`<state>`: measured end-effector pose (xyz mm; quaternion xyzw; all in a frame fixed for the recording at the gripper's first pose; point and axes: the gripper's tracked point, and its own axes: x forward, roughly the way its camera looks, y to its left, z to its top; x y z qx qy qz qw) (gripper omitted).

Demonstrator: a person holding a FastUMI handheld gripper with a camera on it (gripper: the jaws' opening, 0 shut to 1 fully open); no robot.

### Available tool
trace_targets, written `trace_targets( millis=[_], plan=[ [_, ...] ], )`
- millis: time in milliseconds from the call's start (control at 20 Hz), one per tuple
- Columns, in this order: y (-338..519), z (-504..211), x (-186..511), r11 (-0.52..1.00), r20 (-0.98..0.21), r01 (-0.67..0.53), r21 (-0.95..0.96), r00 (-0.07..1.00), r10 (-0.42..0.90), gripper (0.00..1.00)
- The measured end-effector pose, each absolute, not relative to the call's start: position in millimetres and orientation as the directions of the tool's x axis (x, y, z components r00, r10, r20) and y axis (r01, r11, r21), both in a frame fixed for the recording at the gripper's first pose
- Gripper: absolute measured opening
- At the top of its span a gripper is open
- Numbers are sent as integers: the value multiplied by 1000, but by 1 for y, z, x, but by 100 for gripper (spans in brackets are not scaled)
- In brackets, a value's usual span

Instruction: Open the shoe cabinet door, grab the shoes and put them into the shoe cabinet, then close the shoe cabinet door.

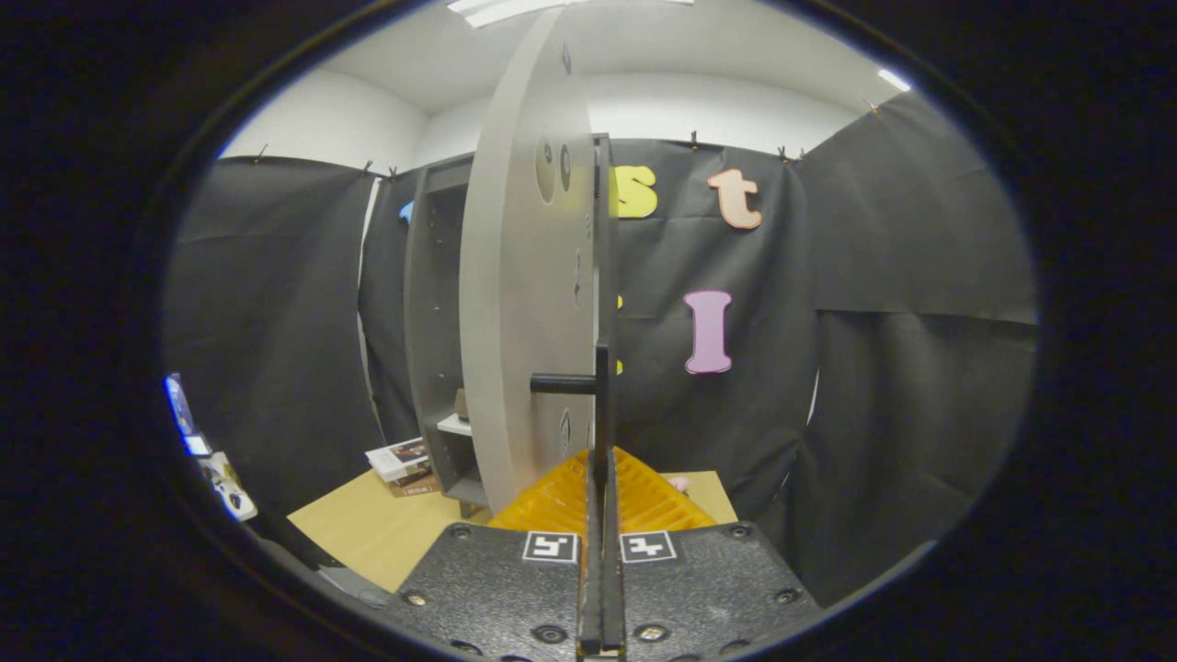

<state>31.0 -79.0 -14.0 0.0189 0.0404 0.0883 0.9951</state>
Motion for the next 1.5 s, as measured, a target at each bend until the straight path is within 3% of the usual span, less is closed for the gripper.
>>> trace_targets(
  millis=[200, 400, 600, 850, 1200, 1500],
  plan=[
    [-85, -14, 28, 982, -88, -184, 48, 978, 188, 4],
    [-92, -8, 8, 985, -53, -169, -13, 984, 169, 14],
    [-78, -27, -39, 980, -59, -195, -34, 980, 193, 55],
    [-20, -91, -62, 965, -146, -259, -32, 957, 252, 81],
    [78, -259, -38, 957, -402, -288, -5, 877, 262, 83],
    [133, -374, 32, 971, -540, -235, 48, 811, 223, 83]
  ],
)
